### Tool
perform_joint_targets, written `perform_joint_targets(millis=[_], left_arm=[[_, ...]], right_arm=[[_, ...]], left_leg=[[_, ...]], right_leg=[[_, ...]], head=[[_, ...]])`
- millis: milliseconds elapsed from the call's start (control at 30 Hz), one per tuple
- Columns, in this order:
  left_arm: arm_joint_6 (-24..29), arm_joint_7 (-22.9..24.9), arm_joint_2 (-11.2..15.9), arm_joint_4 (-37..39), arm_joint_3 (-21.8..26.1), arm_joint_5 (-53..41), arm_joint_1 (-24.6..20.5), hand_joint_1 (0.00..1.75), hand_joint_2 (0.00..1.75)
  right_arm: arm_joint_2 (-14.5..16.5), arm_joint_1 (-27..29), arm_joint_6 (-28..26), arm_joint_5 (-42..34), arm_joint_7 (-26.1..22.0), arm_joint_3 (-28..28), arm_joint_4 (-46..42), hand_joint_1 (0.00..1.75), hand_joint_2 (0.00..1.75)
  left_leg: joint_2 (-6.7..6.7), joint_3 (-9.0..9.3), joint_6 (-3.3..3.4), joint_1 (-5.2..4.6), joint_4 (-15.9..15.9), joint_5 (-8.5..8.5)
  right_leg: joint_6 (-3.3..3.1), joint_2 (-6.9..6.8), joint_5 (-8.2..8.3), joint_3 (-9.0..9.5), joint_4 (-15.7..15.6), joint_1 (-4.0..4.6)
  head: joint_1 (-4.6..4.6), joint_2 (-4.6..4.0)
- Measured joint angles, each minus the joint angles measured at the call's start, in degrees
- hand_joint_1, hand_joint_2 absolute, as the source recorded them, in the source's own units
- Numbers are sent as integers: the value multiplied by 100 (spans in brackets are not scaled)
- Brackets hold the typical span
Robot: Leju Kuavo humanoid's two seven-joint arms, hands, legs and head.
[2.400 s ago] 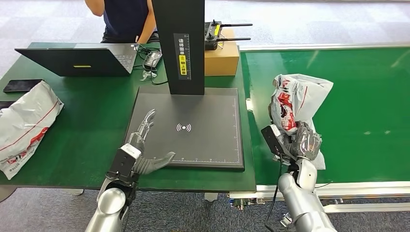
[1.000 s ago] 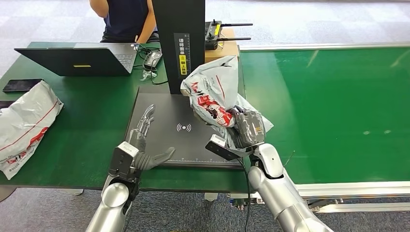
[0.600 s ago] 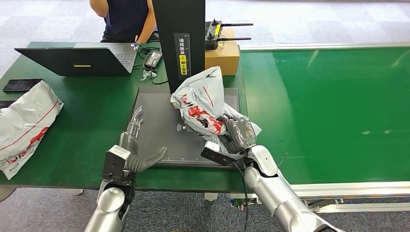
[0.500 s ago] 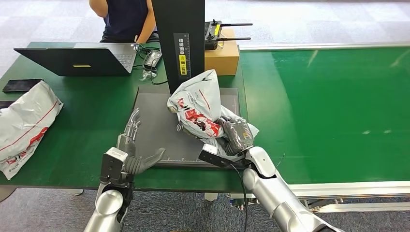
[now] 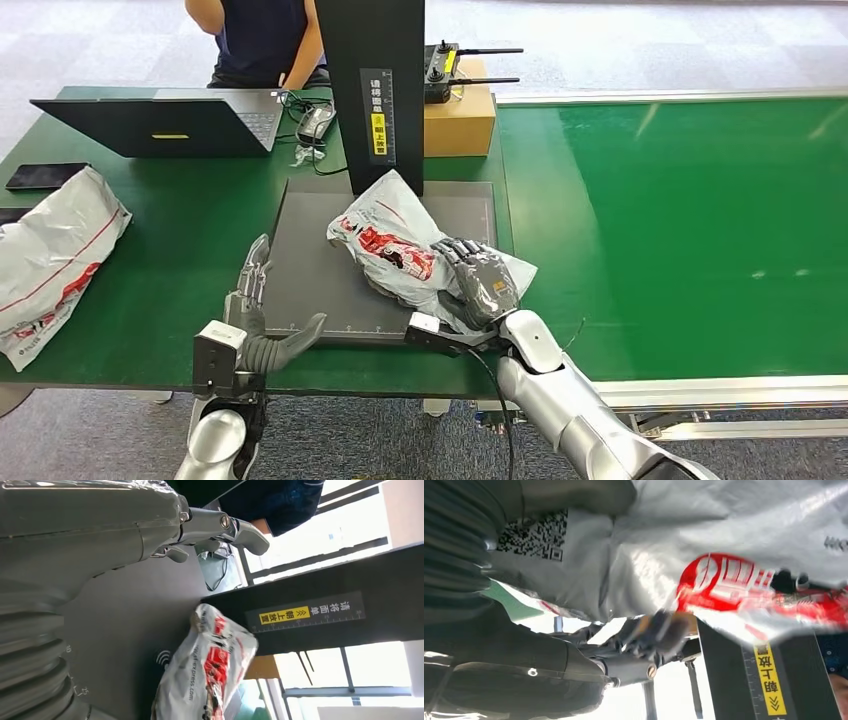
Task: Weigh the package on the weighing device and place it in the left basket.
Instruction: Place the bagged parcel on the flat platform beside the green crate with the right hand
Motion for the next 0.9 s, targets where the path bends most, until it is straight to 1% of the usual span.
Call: perform_joint_targets(millis=[300, 533, 700, 900], left_arm=[[41, 216, 13, -423, 48, -189, 283, 0, 175], [-87, 381, -8, -734, 116, -443, 396, 0, 175], [-170, 385, -36, -824, 208, -534, 414, 0, 175], [-261, 361, -58, -836, 239, -563, 418, 0, 175]], right_arm=[[109, -92, 13, -102, -1, 13, 196, 0, 175], [113, 72, -233, -456, -344, -63, 84, 0, 175], [108, 449, -434, -721, -517, -256, -507, 0, 175], [35, 1013, -227, -1282, -605, -568, -1695, 0, 175]], left_leg=[[0, 3, 0, 0, 0, 0], [0, 3, 0, 0, 0, 0], [0, 1, 0, 0, 0, -1], [1, 0, -2, 0, 0, -3]], right_leg=[[0, 0, 0, 1, 0, 0], [0, 0, 0, 1, 0, 0], [-2, 0, -2, -3, 0, 0], [-4, 0, -4, -5, -1, 0]], head=[[-1, 0], [-1, 0], [-1, 0], [-1, 0]])
